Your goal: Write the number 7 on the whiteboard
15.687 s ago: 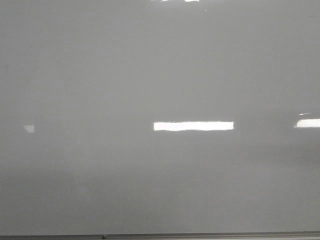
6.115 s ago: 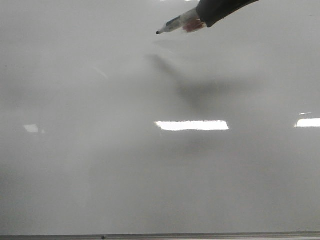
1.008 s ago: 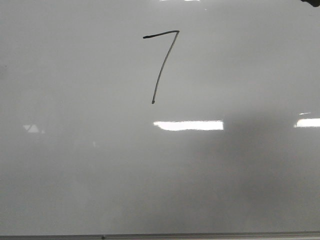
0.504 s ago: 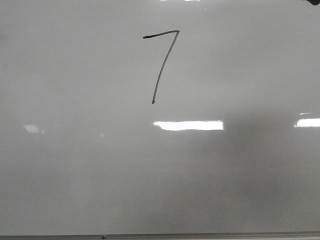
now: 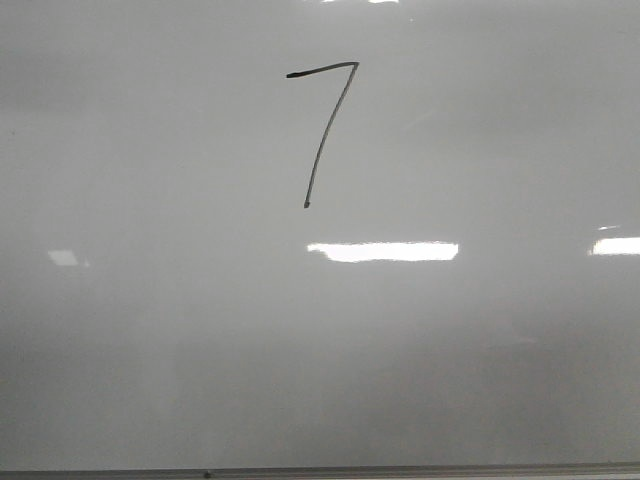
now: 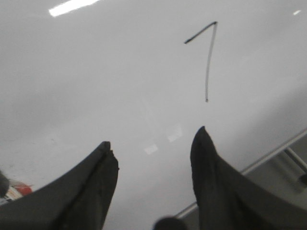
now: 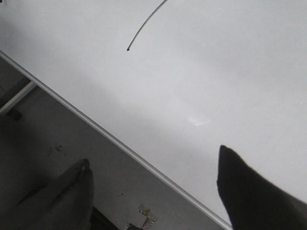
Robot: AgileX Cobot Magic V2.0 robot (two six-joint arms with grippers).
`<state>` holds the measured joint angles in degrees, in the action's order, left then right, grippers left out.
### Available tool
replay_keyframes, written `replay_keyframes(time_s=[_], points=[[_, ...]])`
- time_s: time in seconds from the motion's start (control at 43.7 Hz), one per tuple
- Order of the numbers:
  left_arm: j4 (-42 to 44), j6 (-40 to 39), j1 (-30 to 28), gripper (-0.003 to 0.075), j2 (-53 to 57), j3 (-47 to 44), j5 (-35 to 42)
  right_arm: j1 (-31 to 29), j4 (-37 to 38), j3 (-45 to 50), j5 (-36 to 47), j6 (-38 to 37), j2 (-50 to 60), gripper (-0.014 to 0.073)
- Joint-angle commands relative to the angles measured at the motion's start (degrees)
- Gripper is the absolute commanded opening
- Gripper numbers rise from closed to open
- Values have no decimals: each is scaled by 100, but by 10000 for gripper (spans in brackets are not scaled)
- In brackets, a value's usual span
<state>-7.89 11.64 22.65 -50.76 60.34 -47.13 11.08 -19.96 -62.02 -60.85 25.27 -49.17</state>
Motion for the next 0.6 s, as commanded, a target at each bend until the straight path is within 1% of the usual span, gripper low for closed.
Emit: replay_keyframes(time_s=[0.0,0.115,0.183,0.275,0.435,0.573], points=[[-91,16,345,347,504,-239,174,-42,-41,125,259,-59,477,561],[-486,16,519,347,1083,-749,180,-42,-41,523,287,-59,1091,561],[-553,16,536,347,1351,-1004,189,-42,-41,715,294,-74,1376,561],[-553,16,536,347,1599,-1288,231,-42,-41,941,371,-361,1669,561],[-553,16,536,347,1678,-1469,301,-42,26,1050,436,-765,1847,561],[-553,16,536,347,1677,-1469,365,-42,167,1050,435,-821,1847,560]])
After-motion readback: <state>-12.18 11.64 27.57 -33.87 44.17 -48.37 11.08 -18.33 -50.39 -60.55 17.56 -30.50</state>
